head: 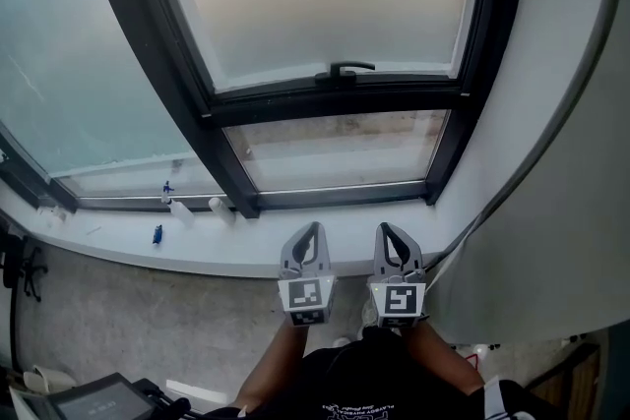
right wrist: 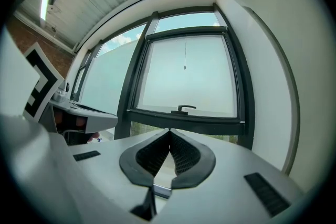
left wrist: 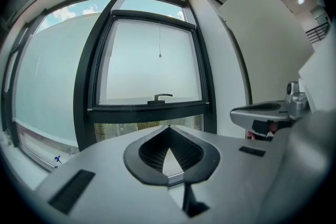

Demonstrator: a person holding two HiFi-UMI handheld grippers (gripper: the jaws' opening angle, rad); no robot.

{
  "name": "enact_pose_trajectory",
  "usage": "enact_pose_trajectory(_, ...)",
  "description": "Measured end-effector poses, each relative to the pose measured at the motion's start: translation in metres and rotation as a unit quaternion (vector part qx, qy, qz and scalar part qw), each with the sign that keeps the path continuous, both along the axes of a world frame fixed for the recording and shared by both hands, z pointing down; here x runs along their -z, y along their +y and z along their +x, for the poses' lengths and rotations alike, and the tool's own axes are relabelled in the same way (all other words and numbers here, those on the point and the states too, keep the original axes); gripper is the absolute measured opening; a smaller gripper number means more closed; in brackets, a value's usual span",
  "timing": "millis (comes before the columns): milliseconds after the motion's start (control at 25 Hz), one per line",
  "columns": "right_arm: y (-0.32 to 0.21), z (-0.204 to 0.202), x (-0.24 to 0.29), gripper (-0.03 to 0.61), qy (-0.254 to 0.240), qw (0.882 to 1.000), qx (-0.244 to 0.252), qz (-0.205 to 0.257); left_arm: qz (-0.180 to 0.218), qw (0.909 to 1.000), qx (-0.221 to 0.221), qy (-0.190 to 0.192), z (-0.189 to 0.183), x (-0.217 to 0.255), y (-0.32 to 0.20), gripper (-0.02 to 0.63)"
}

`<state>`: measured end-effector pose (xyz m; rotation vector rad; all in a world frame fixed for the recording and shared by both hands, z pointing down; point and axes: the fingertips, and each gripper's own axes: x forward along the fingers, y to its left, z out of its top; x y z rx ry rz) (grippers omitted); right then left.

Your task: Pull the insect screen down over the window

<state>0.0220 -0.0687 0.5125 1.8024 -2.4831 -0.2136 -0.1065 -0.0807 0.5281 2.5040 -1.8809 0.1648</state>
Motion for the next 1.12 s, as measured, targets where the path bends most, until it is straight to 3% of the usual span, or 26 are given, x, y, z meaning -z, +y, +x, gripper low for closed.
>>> enact_pose_trajectory(320, -0.067, 0.018, 0.004, 0.005, -0.003, 1.000, 0.007, -0.007, -0.002, 0.9999, 0.014, -0.002, 0.014, 0.005, -0.063, 0.002)
enact_pose_trajectory(720, -0.149, 0.035, 0.010, 0.005, -0.013, 1.000, 0.024, 0.008, 0.035, 0.9986, 0.040, 0.000, 0.025, 0.025, -0.134, 0.002)
enact_pose_trajectory(1120, -0.197, 0.025, 0.010, 0.005, -0.013, 0.998, 0.058, 0.003, 0.012, 0.9974, 0.070, 0.005, 0.021, 0.013, -0.178, 0.002)
